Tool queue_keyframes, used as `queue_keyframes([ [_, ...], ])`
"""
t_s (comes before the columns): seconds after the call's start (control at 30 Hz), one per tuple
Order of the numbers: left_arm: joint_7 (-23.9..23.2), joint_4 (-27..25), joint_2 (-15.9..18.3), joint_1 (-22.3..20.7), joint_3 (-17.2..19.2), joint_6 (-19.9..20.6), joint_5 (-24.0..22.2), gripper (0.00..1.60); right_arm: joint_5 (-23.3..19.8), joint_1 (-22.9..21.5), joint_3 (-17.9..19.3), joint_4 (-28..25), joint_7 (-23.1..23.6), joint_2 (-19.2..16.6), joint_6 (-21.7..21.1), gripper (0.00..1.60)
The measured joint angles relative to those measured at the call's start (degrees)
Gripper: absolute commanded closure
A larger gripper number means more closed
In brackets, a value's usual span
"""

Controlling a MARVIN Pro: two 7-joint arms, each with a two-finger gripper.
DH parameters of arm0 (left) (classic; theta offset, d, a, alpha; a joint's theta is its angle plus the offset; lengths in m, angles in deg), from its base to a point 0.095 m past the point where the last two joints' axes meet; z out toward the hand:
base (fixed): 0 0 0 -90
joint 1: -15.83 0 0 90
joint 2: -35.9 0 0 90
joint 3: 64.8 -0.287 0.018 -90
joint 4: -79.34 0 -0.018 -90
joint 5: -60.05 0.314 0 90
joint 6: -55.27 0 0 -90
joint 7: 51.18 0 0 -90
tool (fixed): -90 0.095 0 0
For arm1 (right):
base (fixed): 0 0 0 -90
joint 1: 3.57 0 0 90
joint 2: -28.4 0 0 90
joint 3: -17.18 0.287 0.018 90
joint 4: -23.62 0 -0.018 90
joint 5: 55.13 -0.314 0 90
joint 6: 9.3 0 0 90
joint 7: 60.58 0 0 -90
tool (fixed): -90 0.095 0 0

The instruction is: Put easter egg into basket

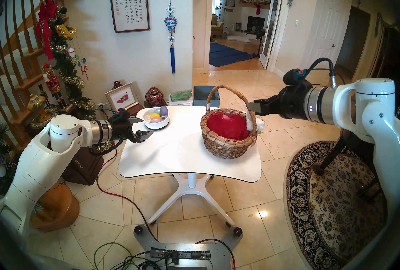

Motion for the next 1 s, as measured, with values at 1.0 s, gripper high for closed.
queue_keyframes([
  [1.0,0.02,0.01,0.0,0.02,-0.01,0.0,0.0,0.0,-1.98,-13.77,-23.47,5.64,-3.22,-10.63,10.36,0.0],
])
